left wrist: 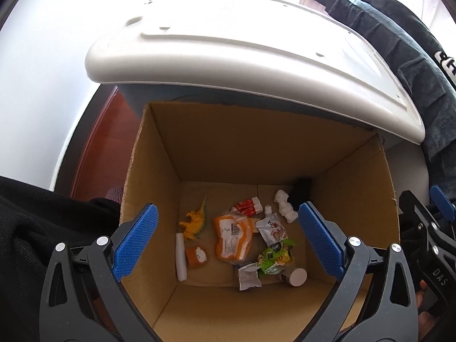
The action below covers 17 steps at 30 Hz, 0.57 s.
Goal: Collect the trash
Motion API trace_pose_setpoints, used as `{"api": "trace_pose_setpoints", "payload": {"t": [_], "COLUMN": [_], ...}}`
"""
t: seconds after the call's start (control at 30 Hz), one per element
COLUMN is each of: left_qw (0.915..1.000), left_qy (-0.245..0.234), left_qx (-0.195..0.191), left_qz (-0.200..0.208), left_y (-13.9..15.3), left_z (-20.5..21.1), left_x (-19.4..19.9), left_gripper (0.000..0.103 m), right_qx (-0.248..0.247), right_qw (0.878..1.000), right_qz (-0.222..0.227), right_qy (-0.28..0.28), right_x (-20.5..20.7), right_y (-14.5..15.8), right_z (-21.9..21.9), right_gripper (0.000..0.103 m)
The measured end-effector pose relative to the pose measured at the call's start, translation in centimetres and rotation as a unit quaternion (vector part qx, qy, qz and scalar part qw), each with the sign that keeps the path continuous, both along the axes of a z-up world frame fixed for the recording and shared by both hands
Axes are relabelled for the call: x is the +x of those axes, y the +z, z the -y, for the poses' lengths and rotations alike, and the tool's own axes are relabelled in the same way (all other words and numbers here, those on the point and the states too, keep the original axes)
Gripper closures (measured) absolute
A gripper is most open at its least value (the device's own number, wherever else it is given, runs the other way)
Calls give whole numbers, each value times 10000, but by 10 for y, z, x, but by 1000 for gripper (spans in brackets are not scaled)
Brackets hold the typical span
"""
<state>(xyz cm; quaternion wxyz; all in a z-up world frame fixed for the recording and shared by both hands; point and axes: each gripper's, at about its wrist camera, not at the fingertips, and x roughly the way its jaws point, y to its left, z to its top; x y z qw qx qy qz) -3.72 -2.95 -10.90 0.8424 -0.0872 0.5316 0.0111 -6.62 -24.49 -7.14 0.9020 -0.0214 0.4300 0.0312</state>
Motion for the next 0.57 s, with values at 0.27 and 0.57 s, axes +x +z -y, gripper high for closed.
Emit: {"api": "trace_pose_setpoints", "payload": {"t": [0.27,0.57], "left_qw": [9995,9985], "left_qy": [39,337], "left_qx": [278,421], "left_qz": [167,101], "left_y": [6,6], "left_z": [5,-6], "left_x": [-3,-1], "left_gripper": [7,7], "right_qx": [93,137], "right_qw": [9998,9997], "right_qz": [-41,41], "right_qy": [-186,-212], "right_x": [6,6], "right_y": [-5,-3], "right_z": [8,9], "right_gripper": [5,5]}}
